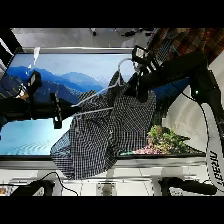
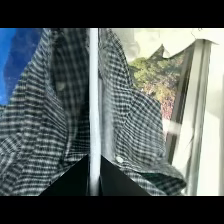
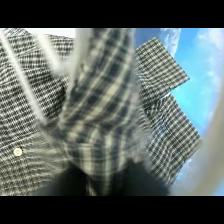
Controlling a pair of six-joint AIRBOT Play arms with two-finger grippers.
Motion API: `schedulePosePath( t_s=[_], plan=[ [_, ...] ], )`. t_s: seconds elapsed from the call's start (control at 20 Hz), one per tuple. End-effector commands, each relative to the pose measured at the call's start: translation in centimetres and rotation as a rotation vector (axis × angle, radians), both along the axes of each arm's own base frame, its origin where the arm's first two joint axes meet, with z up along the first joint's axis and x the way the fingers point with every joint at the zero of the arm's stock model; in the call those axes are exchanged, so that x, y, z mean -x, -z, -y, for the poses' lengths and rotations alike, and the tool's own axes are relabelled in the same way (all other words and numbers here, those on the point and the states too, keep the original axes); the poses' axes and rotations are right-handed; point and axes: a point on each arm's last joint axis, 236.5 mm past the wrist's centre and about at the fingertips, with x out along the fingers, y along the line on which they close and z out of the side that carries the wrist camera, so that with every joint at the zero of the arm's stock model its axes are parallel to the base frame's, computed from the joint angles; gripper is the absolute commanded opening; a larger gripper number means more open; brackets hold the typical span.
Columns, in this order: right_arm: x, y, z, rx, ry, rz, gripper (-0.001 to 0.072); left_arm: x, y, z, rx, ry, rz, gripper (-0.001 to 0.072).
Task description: Fold the clothes and pants, and hang the long-sleeved shirts on hangers.
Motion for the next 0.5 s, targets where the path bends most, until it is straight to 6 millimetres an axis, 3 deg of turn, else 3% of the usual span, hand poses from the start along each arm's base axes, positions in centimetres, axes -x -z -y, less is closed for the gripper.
schedulePosePath(
  t_s=[0.0, 0.2, 0.25, 0.35, 0.45],
  plan=[
    [0.3, -0.5, -0.6, -0.016, 0.023, -0.025, 0.0035, 0.0, -0.2, 0.1, 0.007, 0.000, 0.004, 0.0037],
    [1.1, -1.8, 0.6, 0.023, 0.045, 0.019, 0.0031, 0.0, -0.2, 0.1, 0.008, 0.000, 0.003, 0.0040],
    [1.6, -2.3, 0.8, 0.026, 0.041, 0.027, 0.0031, 0.0, -0.2, 0.1, 0.011, -0.004, -0.005, 0.0077],
    [1.7, -2.7, 1.5, 0.050, 0.070, 0.039, 0.0031, 0.0, -0.7, -0.1, 0.023, -0.033, -0.034, 0.0538],
    [1.3, -2.4, 3.0, 0.106, 0.128, 0.048, 0.0031, -0.1, -2.6, -1.5, 0.043, -0.111, -0.030, 0.0577]
  ],
)
